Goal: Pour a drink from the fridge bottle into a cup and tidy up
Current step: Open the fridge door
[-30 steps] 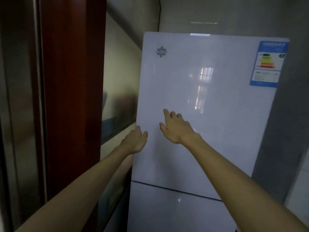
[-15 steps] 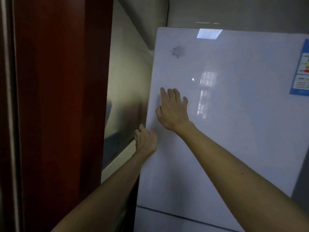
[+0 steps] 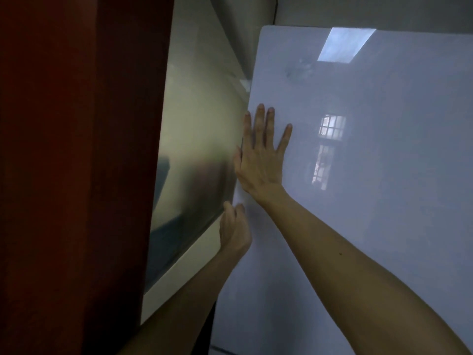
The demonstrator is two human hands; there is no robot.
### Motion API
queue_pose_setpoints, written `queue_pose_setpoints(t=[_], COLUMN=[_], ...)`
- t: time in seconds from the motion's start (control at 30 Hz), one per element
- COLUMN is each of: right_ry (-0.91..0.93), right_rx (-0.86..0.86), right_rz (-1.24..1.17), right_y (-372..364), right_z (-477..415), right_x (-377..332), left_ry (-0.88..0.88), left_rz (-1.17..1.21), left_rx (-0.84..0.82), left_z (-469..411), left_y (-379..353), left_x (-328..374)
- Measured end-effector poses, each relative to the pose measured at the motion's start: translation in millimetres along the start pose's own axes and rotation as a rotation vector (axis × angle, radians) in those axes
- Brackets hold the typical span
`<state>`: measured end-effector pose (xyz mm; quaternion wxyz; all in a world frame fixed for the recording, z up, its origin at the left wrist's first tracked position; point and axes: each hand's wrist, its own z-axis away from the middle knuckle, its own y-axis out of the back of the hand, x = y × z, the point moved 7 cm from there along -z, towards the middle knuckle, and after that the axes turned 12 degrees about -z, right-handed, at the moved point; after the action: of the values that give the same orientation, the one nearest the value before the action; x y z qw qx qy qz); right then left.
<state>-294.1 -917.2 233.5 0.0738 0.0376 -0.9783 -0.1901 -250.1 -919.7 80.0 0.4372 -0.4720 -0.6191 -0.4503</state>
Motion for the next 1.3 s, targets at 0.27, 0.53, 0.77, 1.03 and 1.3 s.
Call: queue_pose_setpoints(t=[0.27,0.53,0.77,1.03,1.3], right_ry=[0.013,-0.004,-0.033,-0.030,-0.020], right_rx=[0.066,0.037,0.029,0.051,0.077], right_rz=[0.021,0.005,-0.014,-0.006,-0.022], right_y=[-2.6,-0.8,2.5,5.0,28.1], right_z=[-1.4,-0.3,1.3,3.0,11.0], right_x=[0.7,-1.5,-4.7,-7.3,-18.5], left_ry=[-0.018,-0.045,-0.026,-0.023,-0.042], left_rz=[-0.010,0.019,0.021,0.022,0.014], left_rx=[0.039,-0.045,-0.073,-0.046,0.004], left_z=[-4.7,-3.4,1.1,1.0,29.9], left_y=[-1.9,6.8,12.3,18.3,31.5], left_x=[-5.2,-1.9,0.8,3.9,3.1])
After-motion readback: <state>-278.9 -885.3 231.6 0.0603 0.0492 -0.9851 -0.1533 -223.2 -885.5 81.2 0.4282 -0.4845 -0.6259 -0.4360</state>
